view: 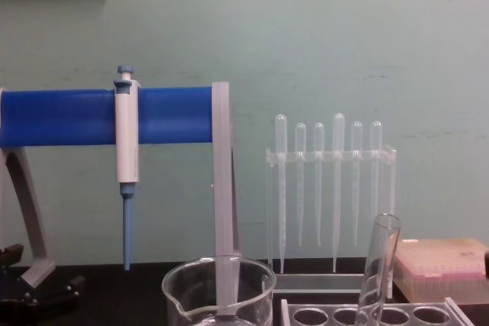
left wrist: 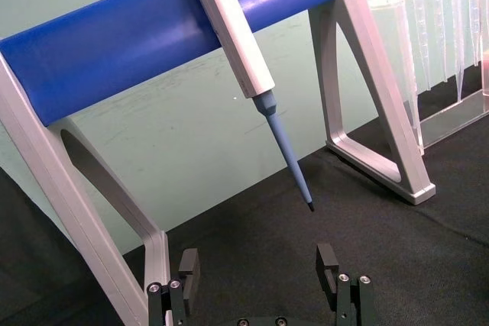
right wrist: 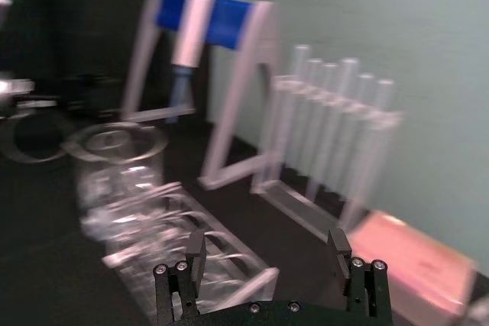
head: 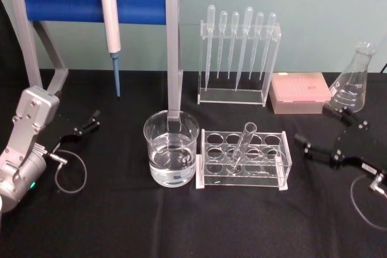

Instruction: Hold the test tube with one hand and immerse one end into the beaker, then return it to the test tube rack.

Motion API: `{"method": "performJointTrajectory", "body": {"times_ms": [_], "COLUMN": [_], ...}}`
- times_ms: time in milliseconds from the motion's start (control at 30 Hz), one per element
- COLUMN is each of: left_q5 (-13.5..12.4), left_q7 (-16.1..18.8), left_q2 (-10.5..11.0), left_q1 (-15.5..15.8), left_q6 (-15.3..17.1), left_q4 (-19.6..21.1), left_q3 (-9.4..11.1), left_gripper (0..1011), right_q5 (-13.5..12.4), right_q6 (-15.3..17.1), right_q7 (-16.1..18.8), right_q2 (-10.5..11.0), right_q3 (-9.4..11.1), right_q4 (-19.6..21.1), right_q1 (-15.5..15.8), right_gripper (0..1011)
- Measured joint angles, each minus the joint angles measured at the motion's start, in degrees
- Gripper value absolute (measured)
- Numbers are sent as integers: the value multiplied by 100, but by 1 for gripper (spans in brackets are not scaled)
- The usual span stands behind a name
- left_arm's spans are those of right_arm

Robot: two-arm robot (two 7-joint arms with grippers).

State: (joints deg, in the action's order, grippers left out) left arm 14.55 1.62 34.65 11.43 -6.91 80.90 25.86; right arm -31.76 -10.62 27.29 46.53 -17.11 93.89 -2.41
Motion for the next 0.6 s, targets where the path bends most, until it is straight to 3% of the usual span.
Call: {"method": "performJointTrajectory", "body": {"times_ms": [67, 233, 600], "left_q5": [0, 0, 0], "left_q7": [0, 0, 0], "left_q2": [0, 0, 0], "left_q1": [0, 0, 0], "left_q6": [0, 0, 0], "left_q4": [0, 0, 0], "left_q3": [0, 0, 0], "left_gripper": [1000, 1000, 1000], "right_q5": [-31, 97, 389], "right_q6": [-101, -181, 152], "right_q7": [281, 528, 762], "right_q2": [54, -4, -530], "right_q3": [-31, -151, -495], "right_q4": [18, 9, -139], "right_q1": [45, 14, -508], "right_gripper": [1004, 1004, 1004]}}
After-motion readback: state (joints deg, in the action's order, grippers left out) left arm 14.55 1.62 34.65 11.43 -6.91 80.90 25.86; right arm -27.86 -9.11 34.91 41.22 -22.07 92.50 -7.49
